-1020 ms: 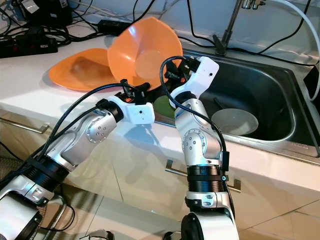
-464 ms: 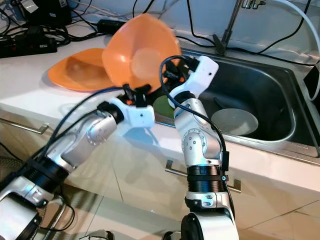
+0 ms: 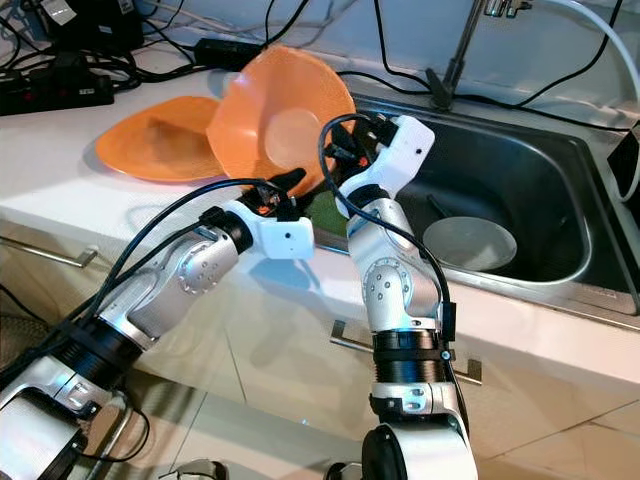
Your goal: Kitchen organization
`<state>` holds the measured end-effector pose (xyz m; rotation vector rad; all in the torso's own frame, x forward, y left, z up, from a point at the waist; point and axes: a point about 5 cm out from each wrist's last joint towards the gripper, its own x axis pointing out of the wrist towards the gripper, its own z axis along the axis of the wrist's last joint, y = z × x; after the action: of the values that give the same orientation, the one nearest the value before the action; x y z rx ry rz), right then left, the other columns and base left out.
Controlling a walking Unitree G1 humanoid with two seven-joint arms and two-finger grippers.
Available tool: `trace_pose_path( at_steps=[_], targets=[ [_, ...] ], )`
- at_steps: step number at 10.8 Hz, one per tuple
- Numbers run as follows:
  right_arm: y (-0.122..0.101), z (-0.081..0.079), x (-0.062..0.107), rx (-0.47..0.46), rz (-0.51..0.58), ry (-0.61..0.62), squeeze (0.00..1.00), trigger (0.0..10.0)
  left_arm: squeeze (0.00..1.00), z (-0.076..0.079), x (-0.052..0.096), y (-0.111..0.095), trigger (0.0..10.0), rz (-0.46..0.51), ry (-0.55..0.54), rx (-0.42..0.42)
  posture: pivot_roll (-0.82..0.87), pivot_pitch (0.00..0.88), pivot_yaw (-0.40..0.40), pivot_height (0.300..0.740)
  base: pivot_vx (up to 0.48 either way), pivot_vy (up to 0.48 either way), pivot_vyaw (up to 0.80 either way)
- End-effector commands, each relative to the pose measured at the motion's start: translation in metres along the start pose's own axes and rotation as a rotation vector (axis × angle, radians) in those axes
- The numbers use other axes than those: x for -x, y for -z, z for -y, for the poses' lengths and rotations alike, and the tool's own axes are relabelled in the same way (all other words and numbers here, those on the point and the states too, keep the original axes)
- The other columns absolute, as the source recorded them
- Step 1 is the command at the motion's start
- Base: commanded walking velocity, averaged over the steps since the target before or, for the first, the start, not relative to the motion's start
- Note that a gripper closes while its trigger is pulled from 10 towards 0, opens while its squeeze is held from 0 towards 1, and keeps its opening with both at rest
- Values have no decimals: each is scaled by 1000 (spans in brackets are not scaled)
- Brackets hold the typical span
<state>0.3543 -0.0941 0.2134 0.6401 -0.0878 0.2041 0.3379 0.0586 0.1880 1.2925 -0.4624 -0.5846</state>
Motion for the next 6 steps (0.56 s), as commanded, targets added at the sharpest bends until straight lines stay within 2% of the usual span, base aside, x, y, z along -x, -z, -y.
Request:
trace_pose_path(
  at_steps=[1,2,3,4,5,6],
  targets=[
    [-7,2,-4,-9,36,33,0,0,1000,-17,0,-7,10000,40,-67,-15,70,67,-55,740,0,0,0],
    [-13,8,-6,-14,64,63,0,0,525,-19,-1,-8,10000,37,-82,-23,72,64,-55,740,0,0,0],
    [-19,12,-7,-16,84,87,0,0,0,-19,-1,-9,10000,38,-89,-22,71,64,-54,740,0,0,0],
    [-27,21,-10,-16,117,125,0,0,0,-20,-1,-9,10000,40,-102,-16,71,63,-56,740,0,0,0],
    [-41,36,-12,-2,170,195,0,0,0,-18,-1,-8,10000,34,-112,55,70,63,-56,740,0,0,0],
    [-47,45,-14,26,189,232,0,0,0,-15,-1,-6,10000,18,-132,188,70,62,-56,740,0,0,0]
  ],
)
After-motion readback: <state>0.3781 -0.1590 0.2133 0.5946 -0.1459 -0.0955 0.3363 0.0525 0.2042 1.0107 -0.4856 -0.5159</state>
